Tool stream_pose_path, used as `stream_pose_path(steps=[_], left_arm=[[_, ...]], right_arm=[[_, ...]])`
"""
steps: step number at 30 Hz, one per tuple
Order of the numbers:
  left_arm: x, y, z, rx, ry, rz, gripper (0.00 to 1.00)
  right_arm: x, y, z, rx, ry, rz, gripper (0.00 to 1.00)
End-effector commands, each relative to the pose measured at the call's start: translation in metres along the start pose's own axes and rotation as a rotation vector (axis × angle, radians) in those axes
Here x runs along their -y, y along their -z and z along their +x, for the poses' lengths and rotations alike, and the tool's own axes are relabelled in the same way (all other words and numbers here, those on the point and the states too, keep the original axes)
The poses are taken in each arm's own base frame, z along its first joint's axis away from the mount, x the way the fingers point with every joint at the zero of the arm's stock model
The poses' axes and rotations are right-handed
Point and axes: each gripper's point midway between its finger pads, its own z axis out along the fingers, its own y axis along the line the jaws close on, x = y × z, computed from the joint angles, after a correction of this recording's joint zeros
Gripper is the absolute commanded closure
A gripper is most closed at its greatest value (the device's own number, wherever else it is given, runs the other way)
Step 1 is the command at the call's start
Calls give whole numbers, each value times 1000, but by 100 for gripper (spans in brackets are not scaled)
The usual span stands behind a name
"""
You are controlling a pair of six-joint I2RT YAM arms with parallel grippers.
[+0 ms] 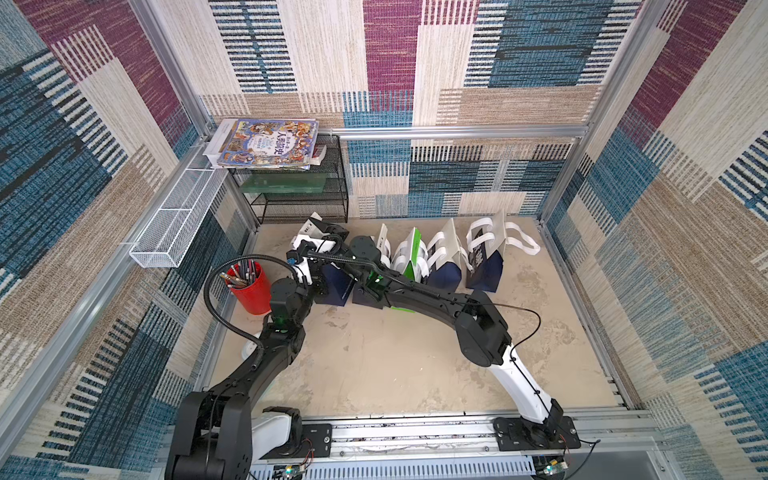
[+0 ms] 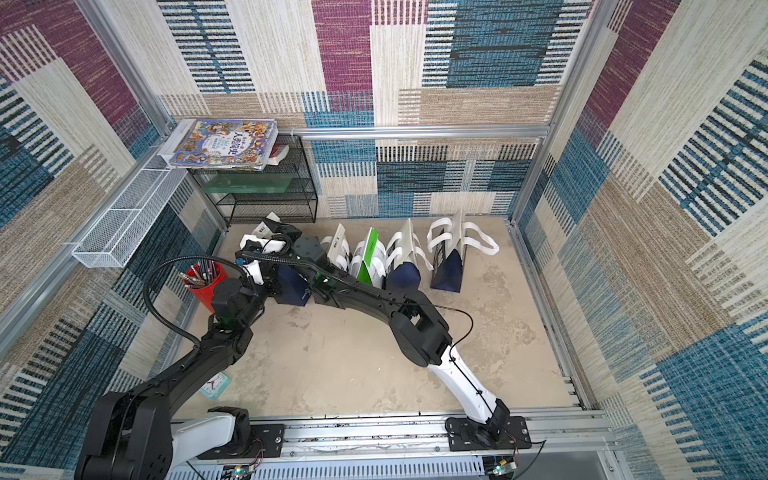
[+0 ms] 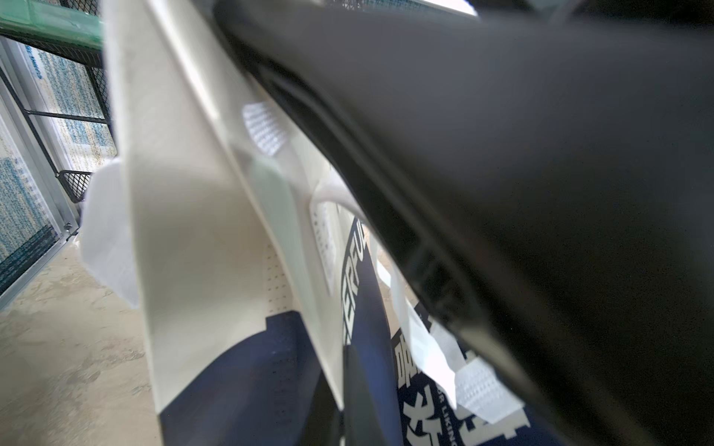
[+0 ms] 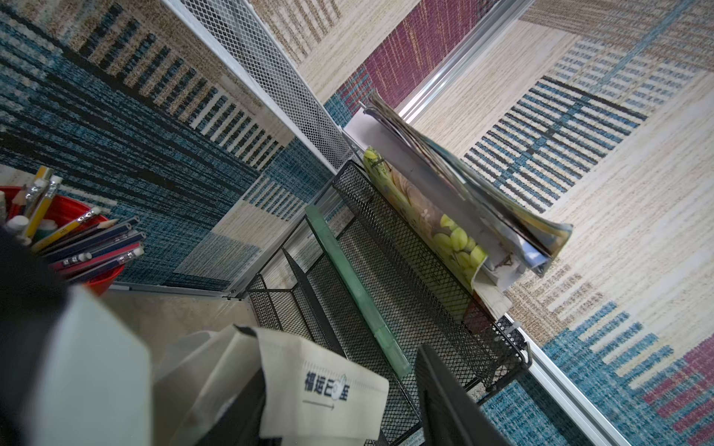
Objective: Open the takeout bag
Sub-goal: Open the takeout bag at the center of the board.
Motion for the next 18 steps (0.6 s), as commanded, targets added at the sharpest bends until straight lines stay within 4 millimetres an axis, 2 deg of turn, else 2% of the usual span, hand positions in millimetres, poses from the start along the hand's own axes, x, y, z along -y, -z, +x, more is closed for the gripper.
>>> stream_pose_path(steps=[1,5,9,12,17,18], left_arm=[[3,1,-6,20,-31,12,100],[4,2,-7,22,-35,17,100],[4,3,-9,28,-38,20,100],[5,3,-11,33,-39,20,100],[5,4,-11,41,-35,20,100],[5,4,-12,44,-34,20,100]], right_arm=[[-7,-1,1,6,-1,-43,46],[-10,-5,5,-3,7,-65,55],[-10,-9,10,-9,9,-74,69],[-11,-9,12,-5,9,-87,73],[-13,-10,18,-18,8,-130,100],[-12,-11,19,-21,10,-129,100]])
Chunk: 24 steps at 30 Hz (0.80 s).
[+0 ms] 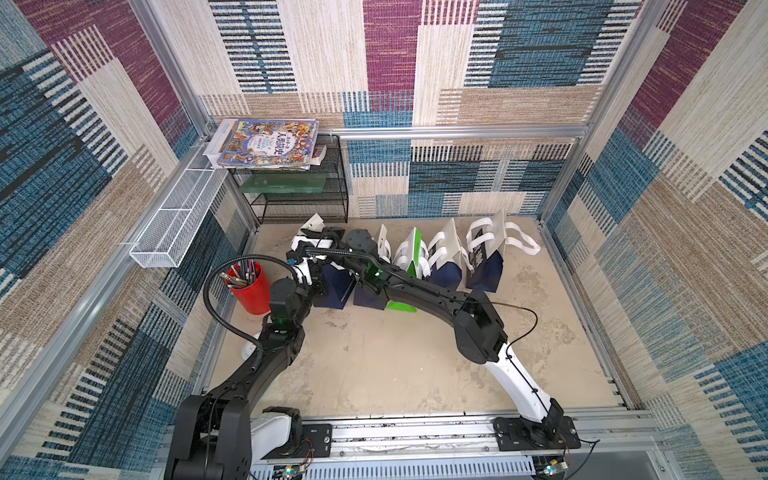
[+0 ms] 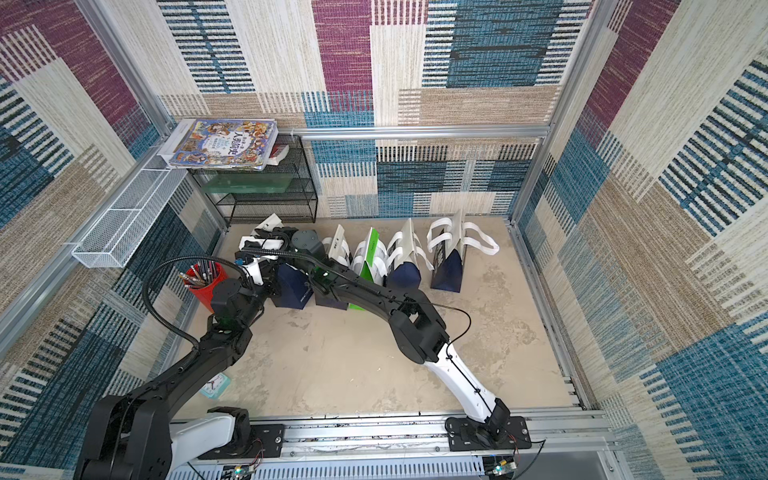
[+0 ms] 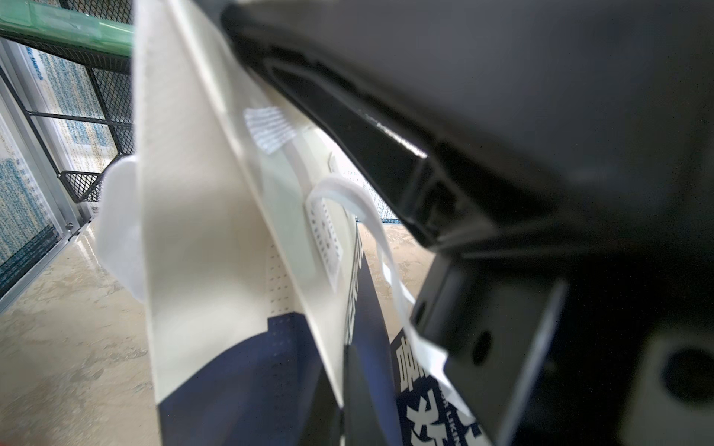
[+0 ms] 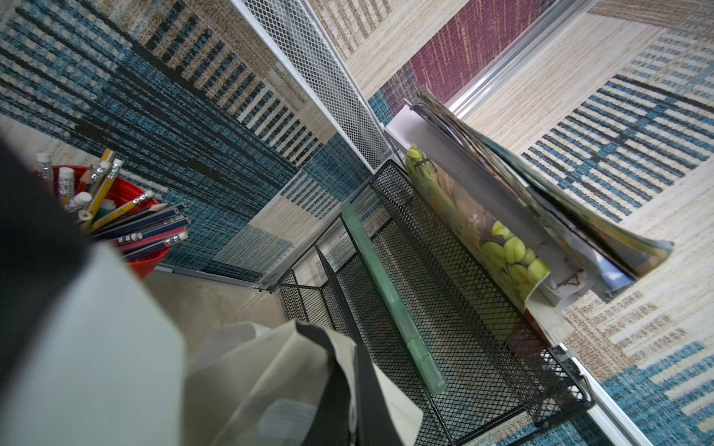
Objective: Open the takeout bag
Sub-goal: Open the takeout bag at the center of the board.
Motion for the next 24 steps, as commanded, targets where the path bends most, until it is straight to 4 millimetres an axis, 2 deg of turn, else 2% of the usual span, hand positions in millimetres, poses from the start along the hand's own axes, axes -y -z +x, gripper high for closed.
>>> stream_pose_path(steps=[1,8,15,21,24], left_arm=[[4,2,-11,47,-29,19,100],[1,1,-10,47,-28,4,100],[-7,-2,-1,25,-24,-36,100],[-17,-6,10,-17,-23,-89,100],[-24,-7,16,-43,-24,-123,100]], right_arm=[[4,0,12,-36,-7,-1,100],[25,3,18,-80,-6,36,100],[46,10,15,-139,53,67,100],[53,16,10,-177,122,49,100],[50,20,8,-201,170,10,100]])
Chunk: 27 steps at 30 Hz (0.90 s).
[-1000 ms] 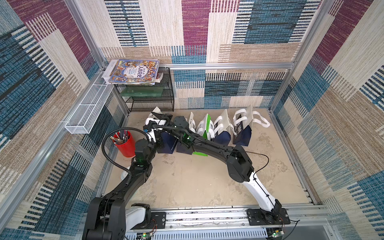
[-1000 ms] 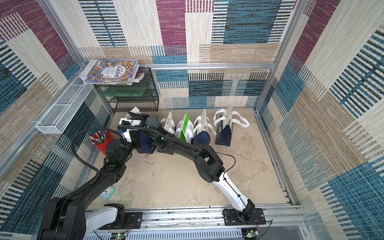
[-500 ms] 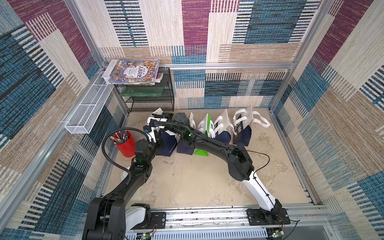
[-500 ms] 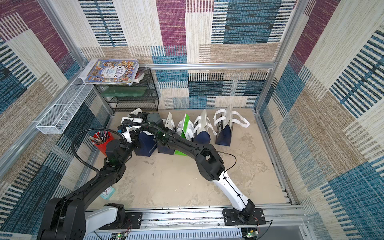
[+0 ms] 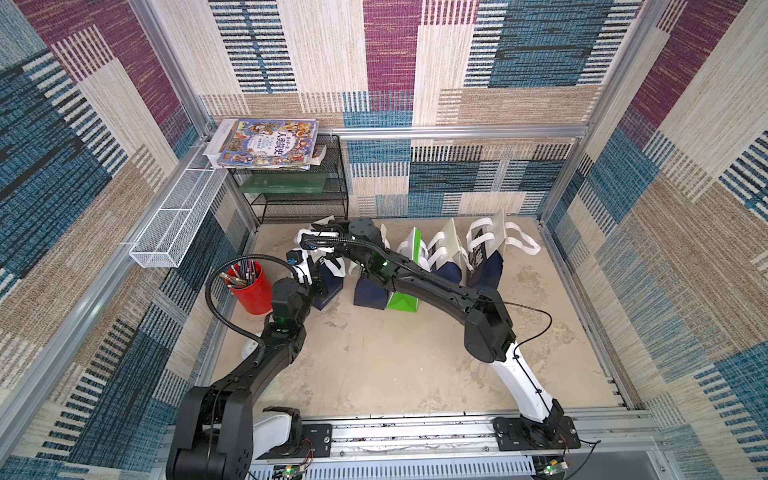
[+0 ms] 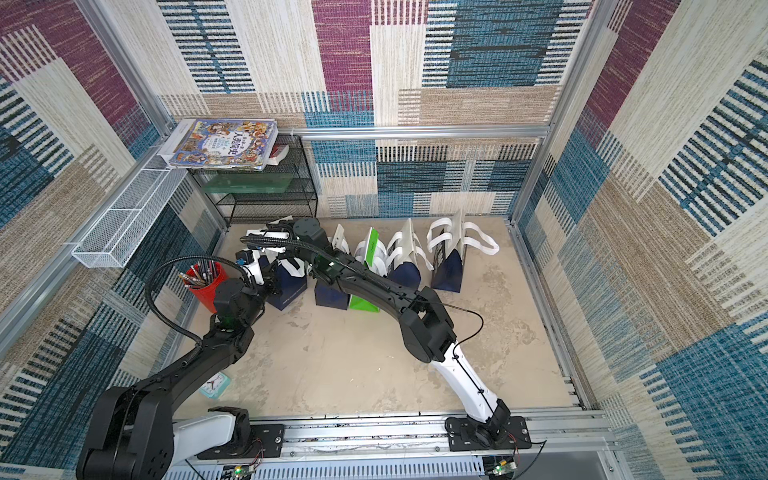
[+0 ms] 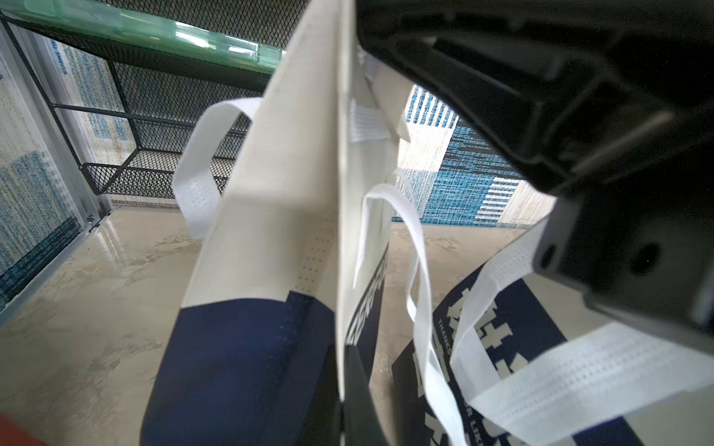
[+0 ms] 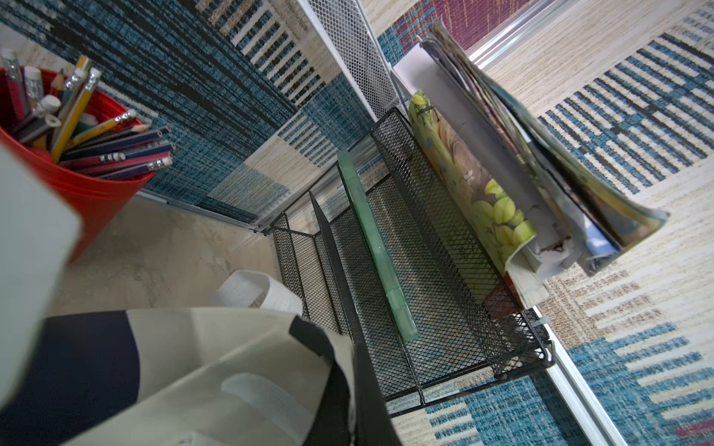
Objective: Open the takeout bag
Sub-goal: Open the takeout bag at the center of the board.
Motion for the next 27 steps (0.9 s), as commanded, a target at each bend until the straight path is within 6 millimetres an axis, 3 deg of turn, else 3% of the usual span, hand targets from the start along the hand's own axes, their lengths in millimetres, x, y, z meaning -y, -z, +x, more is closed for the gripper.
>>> stream_pose_path(steps=[1,13,24,25,27], left_arm=[[-13,-2,10,-43,-21,-68,100],[-33,-9,33,-132,14,-179,100],[-23,-4,27,-104,30,-124,100],[-22,-3,27,-102,29,-117,100],[-20,-2,26,-97,31,-107,100]], right_arm=[[27,9,-7,-44,75,60,100],[13,30,-29,-85,210,-88,100],[-3,12,-10,-75,-87,-39,100],[-7,9,-9,-75,-95,-36,99],[-8,5,-7,-76,-115,-12,87]])
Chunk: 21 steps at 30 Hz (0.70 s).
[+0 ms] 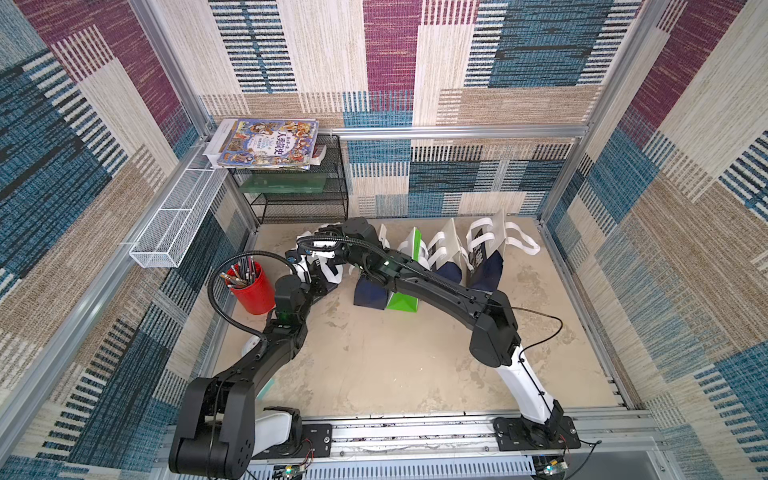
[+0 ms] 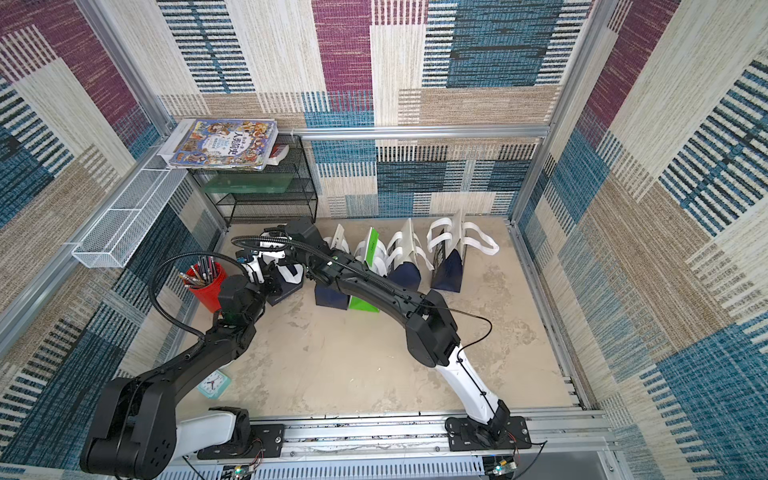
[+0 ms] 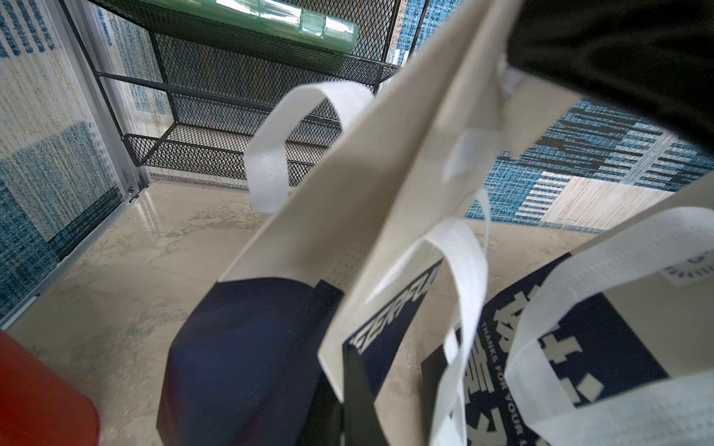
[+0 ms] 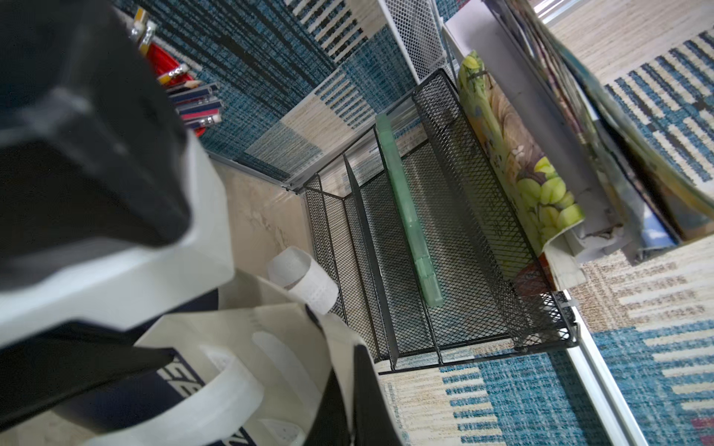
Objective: Open the takeout bag
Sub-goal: Open the takeout bag at the center of the board.
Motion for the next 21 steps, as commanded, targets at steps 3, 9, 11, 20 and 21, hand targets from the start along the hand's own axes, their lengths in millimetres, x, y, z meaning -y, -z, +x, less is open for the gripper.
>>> stream_pose_path(steps=[3,9,11,20,21], left_arm=[[-2,2,12,-46,4,-3,100],[0,3,12,-36,1,8,100],[0,3,11,-34,-1,9,100],[2,4,10,-31,-11,18,100],[2,4,9,-28,-13,18,100]], right_arm=[[11,-8,-4,44,-122,79,59],[16,-12,6,48,-172,96,51],[16,-14,7,52,-179,101,51],[6,-20,6,85,-194,88,51],[6,-21,5,91,-196,97,51]])
